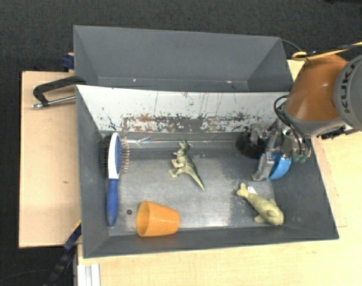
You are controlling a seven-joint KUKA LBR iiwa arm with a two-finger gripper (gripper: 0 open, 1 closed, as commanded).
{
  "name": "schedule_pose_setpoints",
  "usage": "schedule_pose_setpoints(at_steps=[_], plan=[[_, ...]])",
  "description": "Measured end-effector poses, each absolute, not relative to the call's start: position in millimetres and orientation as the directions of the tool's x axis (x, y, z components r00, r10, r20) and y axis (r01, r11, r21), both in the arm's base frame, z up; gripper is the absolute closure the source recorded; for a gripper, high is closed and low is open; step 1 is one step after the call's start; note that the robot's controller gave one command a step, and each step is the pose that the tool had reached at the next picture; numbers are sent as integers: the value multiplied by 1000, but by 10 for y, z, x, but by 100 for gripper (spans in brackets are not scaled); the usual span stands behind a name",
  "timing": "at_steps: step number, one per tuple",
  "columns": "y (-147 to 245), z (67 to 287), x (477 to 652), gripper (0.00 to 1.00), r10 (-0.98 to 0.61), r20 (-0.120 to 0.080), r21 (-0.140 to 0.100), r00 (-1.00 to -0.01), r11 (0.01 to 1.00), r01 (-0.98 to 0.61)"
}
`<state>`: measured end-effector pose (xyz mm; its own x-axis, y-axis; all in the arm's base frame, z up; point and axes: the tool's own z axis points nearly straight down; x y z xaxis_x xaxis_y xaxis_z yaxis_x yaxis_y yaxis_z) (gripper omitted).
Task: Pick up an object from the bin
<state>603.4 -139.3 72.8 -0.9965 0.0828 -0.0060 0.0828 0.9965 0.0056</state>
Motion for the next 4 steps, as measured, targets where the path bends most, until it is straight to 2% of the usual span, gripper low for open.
schedule_pose_setpoints(at_steps=[1, 2, 3, 4], plan=[[-1418, 729, 5978, 0, 158, -3, 9, -987, 987, 158], [-1400, 726, 6018, 0, 245, -3, 5, -970, 970, 245], [-1429, 742, 5936, 0, 231, -4, 4, -973, 973, 231], [-1457, 737, 5861, 0, 287, -8, 6, -958, 958, 287]])
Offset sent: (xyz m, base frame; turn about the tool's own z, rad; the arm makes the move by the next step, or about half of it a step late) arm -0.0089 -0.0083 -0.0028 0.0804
